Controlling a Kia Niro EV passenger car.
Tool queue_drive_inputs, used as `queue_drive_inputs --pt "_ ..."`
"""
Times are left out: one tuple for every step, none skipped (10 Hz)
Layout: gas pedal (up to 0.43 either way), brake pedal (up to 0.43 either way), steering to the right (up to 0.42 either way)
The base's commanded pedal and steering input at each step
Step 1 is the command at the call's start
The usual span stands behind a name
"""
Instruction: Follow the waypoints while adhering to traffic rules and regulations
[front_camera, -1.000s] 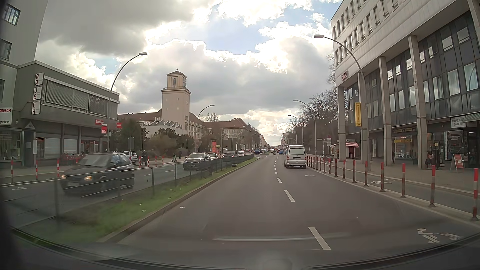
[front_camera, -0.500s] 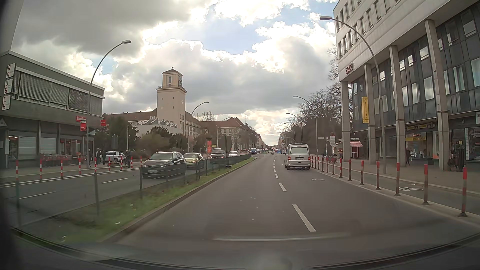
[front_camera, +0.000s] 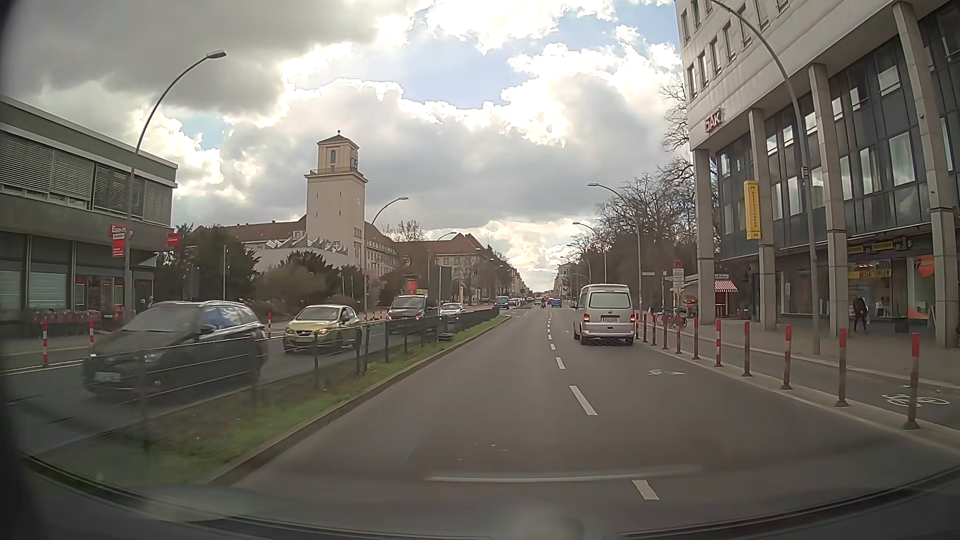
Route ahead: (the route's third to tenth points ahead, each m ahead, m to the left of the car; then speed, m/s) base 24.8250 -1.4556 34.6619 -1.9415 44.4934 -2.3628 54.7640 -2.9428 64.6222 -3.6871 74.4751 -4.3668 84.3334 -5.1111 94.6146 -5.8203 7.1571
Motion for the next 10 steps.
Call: queue_drive_inputs --pt "0.079 0.030 0.004" --pt "0.079 0.030 0.004" --pt "0.079 0.030 0.004" --pt "0.079 0.030 0.004" --pt "0.079 0.030 0.004" --pt "0.079 0.030 0.004" --pt "0.079 0.030 0.004" --pt "0.079 0.030 0.004" --pt "0.079 0.030 0.004" --pt "0.079 0.030 0.004"
